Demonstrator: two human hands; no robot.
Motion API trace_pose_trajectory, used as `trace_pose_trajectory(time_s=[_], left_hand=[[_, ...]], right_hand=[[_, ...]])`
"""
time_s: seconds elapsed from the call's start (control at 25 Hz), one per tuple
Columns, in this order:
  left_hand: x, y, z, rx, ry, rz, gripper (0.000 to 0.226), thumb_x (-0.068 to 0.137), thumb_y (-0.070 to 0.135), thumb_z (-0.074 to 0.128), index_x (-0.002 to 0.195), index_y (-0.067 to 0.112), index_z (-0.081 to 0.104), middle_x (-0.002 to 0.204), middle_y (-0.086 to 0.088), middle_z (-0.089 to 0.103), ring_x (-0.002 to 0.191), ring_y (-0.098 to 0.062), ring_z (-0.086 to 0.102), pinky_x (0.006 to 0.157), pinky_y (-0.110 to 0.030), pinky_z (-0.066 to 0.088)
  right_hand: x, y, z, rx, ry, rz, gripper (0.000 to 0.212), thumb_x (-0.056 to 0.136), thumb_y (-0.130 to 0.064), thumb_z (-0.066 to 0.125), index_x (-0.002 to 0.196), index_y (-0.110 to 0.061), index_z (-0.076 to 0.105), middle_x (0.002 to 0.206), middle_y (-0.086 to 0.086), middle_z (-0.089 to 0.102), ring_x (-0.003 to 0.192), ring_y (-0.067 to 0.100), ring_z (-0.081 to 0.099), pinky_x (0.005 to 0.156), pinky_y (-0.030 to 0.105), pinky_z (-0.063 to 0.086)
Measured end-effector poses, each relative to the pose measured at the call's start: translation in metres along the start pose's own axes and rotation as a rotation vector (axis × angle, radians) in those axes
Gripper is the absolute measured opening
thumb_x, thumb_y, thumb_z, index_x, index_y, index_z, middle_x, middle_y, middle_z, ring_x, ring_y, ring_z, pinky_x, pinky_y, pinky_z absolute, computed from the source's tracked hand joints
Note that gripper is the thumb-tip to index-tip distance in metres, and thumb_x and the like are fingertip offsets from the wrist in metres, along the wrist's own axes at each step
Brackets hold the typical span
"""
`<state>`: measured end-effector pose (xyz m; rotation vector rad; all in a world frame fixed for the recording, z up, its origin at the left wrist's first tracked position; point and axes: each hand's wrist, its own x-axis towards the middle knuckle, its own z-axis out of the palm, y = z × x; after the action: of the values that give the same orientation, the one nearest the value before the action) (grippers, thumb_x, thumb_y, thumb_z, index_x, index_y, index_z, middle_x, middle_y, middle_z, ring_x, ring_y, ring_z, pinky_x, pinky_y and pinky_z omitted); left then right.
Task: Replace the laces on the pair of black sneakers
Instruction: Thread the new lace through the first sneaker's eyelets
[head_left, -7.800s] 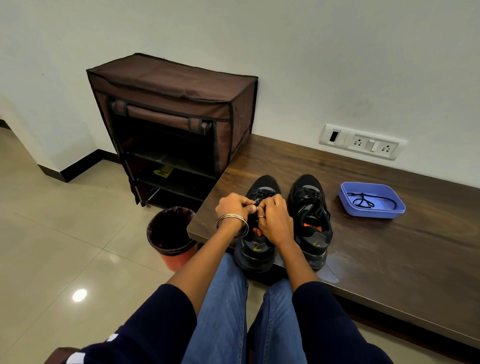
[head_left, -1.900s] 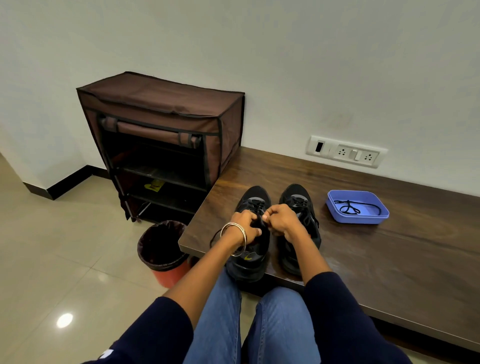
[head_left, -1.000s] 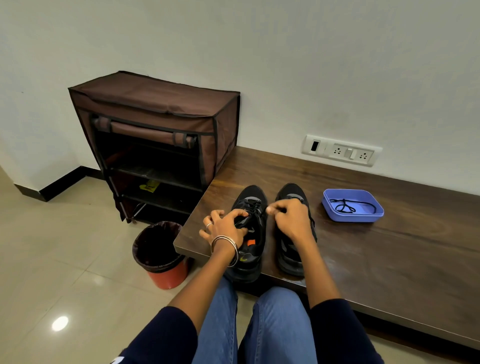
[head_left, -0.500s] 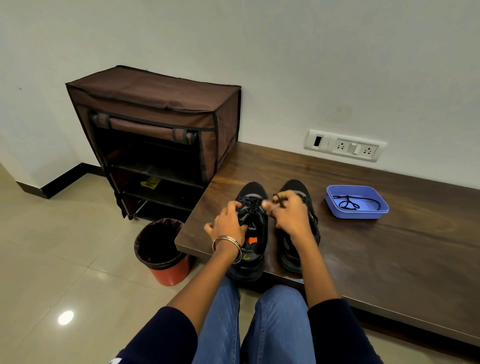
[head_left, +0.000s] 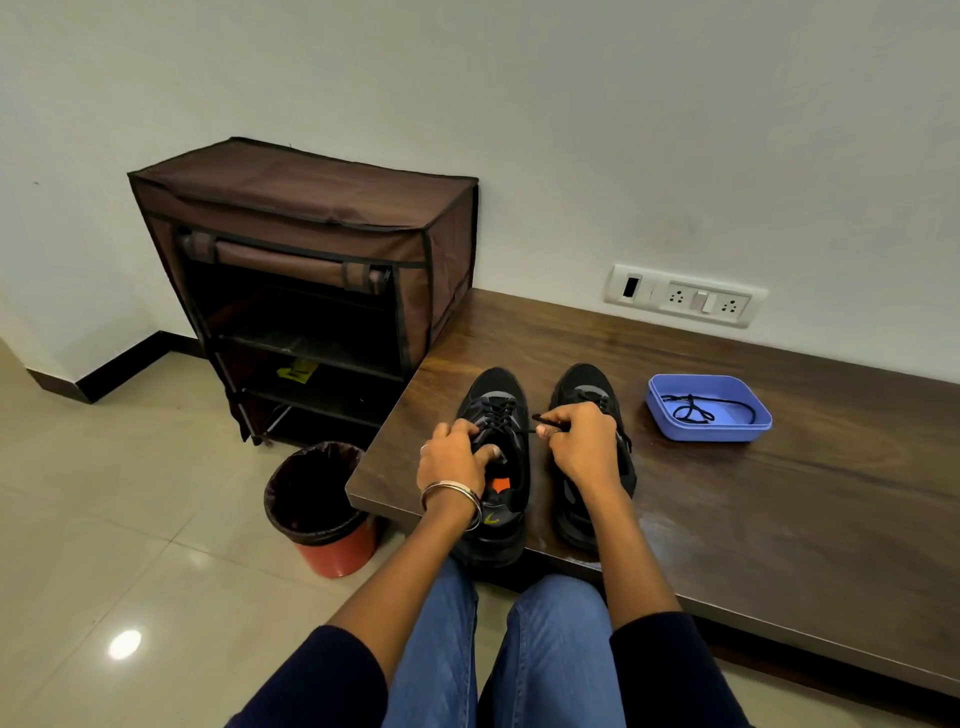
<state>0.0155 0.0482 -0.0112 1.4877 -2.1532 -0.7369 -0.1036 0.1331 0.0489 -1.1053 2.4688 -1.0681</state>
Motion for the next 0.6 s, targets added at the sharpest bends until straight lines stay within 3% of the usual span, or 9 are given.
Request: trace_pose_trajectory(time_s=[0.08,0.16,0.2,0.32,0.36,0.48,0.6], left_hand=[[0.006,-0.007,-0.005,-0.132,-0.034,0.055,0.040,0.082,0.044,0.068,0.112,0.017,0.067,0.111,-0.007,0.061,0.106,-0.025,0.055,0.090,-0.035,0.046],[0.013,-0.016,-0.018,-0.185,-0.105,0.087,0.030,0.086,0.038,0.067,0.102,0.013,0.073,0.100,-0.008,0.068,0.097,-0.022,0.062,0.086,-0.031,0.048],[0.019,-0.019,-0.025,-0.149,-0.137,0.091,0.024,0.087,0.033,0.066,0.097,0.013,0.074,0.095,-0.008,0.070,0.093,-0.021,0.064,0.083,-0.030,0.049],[0.034,-0.019,-0.045,-0.087,-0.155,0.050,0.021,0.087,0.031,0.068,0.082,0.011,0.074,0.077,-0.004,0.066,0.079,-0.019,0.063,0.073,-0.028,0.050],[0.037,-0.015,-0.051,-0.111,-0.152,0.053,0.024,0.087,0.032,0.068,0.075,0.011,0.072,0.071,-0.002,0.063,0.073,-0.017,0.060,0.070,-0.027,0.049],[0.045,0.006,-0.062,-0.223,-0.184,0.086,0.037,0.080,0.039,0.074,0.059,0.010,0.063,0.061,0.002,0.061,0.061,-0.010,0.056,0.060,-0.023,0.045],[0.047,0.025,-0.062,-0.326,-0.287,0.207,0.035,0.070,0.034,0.084,0.054,0.008,0.065,0.082,0.005,0.072,0.080,-0.005,0.066,0.078,-0.026,0.051]], right_hand=[[0.003,0.002,-0.008,-0.008,0.017,-0.065,0.019,0.092,-0.011,0.063,0.075,-0.011,0.073,0.079,0.012,0.068,0.080,0.024,0.060,0.074,0.029,0.045],[0.007,0.003,-0.017,-0.073,0.057,-0.143,0.041,0.094,-0.011,0.059,0.054,-0.014,0.049,0.063,0.010,0.053,0.064,0.026,0.049,0.062,0.030,0.033],[0.012,0.004,-0.020,-0.106,0.093,-0.164,0.043,0.095,-0.013,0.058,0.054,-0.014,0.045,0.062,0.009,0.049,0.063,0.029,0.048,0.063,0.031,0.033],[0.020,-0.004,-0.026,-0.175,0.188,-0.133,0.029,0.097,-0.028,0.054,0.073,-0.017,0.063,0.081,0.011,0.058,0.087,0.037,0.054,0.073,0.038,0.041],[0.020,-0.009,-0.028,-0.165,0.192,-0.129,0.030,0.098,-0.033,0.054,0.074,-0.017,0.062,0.083,0.012,0.058,0.088,0.037,0.054,0.072,0.038,0.041],[0.021,-0.030,-0.034,-0.054,0.125,-0.178,0.037,0.096,-0.035,0.058,0.071,-0.007,0.060,0.070,0.010,0.057,0.073,0.029,0.054,0.064,0.037,0.040],[0.023,-0.058,-0.040,0.082,0.038,-0.235,0.038,0.093,-0.034,0.062,0.071,-0.003,0.062,0.062,0.007,0.056,0.061,0.019,0.050,0.062,0.033,0.042]])
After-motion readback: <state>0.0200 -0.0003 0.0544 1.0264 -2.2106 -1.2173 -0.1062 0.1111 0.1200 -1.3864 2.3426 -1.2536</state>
